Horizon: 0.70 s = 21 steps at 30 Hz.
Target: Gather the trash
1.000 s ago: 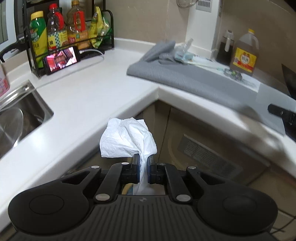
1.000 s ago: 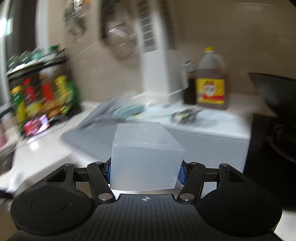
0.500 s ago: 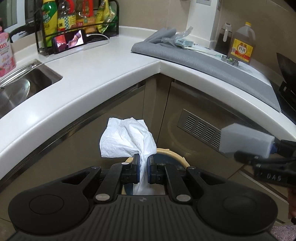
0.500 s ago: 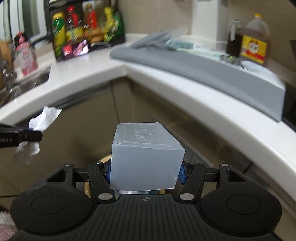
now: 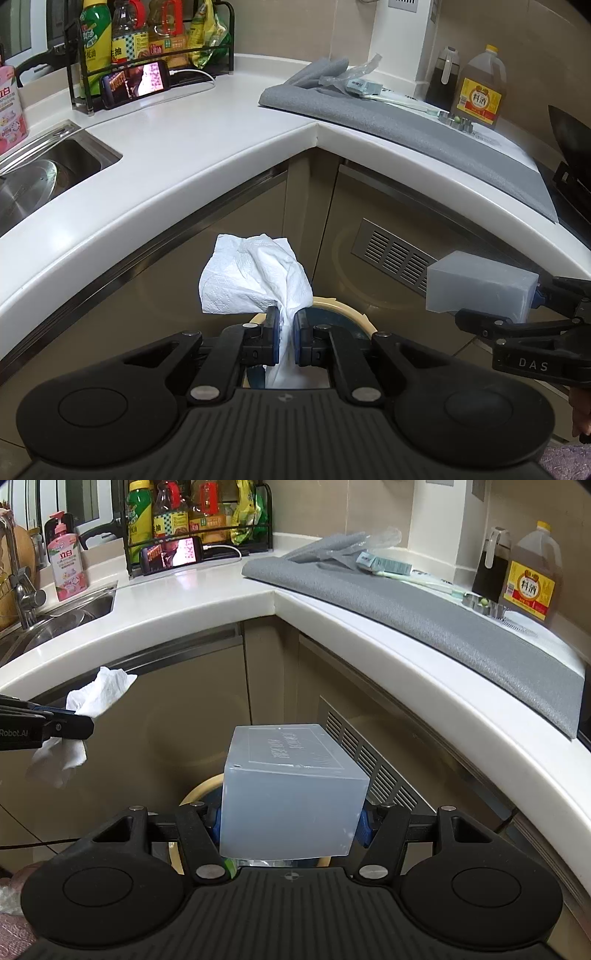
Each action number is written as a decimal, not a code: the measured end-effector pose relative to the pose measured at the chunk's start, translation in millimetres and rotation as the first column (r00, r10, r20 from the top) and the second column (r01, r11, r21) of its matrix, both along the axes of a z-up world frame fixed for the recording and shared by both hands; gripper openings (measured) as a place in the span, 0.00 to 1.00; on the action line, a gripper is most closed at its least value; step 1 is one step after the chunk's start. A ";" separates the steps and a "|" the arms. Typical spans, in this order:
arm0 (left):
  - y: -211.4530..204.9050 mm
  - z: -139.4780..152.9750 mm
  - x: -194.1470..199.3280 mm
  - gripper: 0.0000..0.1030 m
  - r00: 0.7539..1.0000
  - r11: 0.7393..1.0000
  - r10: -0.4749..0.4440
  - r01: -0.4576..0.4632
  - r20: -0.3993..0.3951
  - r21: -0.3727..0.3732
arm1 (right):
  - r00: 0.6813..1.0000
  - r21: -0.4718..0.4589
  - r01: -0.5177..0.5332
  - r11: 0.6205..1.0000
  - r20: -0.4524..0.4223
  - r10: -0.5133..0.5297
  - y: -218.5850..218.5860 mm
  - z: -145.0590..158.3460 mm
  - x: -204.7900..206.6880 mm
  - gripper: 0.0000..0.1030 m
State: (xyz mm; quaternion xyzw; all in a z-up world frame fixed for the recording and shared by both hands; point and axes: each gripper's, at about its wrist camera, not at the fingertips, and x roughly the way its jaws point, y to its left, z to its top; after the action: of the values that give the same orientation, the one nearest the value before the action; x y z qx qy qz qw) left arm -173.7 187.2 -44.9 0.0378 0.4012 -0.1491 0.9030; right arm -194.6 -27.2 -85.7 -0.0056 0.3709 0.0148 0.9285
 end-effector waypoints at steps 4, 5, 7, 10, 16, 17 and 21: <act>-0.2 -0.6 1.0 0.07 1.000 1.000 0.001 -0.001 -0.002 0.002 | 1.000 -0.004 -0.005 1.000 -0.003 0.005 2.3 -0.6 1.7 0.62; -0.2 -0.8 1.6 0.07 1.000 1.000 0.001 -0.001 -0.005 0.002 | 1.000 -0.005 -0.007 1.000 -0.006 0.007 3.0 -1.1 2.2 0.62; -0.2 -2.0 3.1 0.07 1.000 1.000 0.002 -0.002 -0.013 0.000 | 1.000 -0.006 -0.009 1.000 -0.014 0.009 3.7 -2.1 3.8 0.62; -0.1 -3.0 5.7 0.07 1.000 1.000 0.004 -0.004 -0.023 -0.002 | 1.000 -0.008 -0.011 1.000 -0.024 0.011 5.3 -3.7 5.7 0.62; 0.0 -6.8 11.7 0.07 0.999 1.000 0.003 -0.003 -0.034 -0.002 | 0.999 -0.016 -0.021 1.000 -0.044 0.021 8.6 -7.3 11.3 0.62; 0.2 -7.5 12.6 0.07 0.999 1.000 0.004 -0.004 -0.034 -0.001 | 0.999 -0.020 -0.023 1.000 -0.046 0.022 9.0 -8.2 12.3 0.62; 0.2 -11.0 15.6 0.07 0.999 1.000 0.009 -0.009 -0.040 0.000 | 0.998 -0.036 -0.030 0.999 -0.055 0.028 11.6 -12.5 16.5 0.62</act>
State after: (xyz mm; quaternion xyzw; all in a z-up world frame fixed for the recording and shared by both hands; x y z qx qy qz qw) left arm -158.1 187.4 -55.9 0.0326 0.4195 -0.1457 0.8954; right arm -178.0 -15.6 -98.1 -0.0279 0.3962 0.0215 0.9175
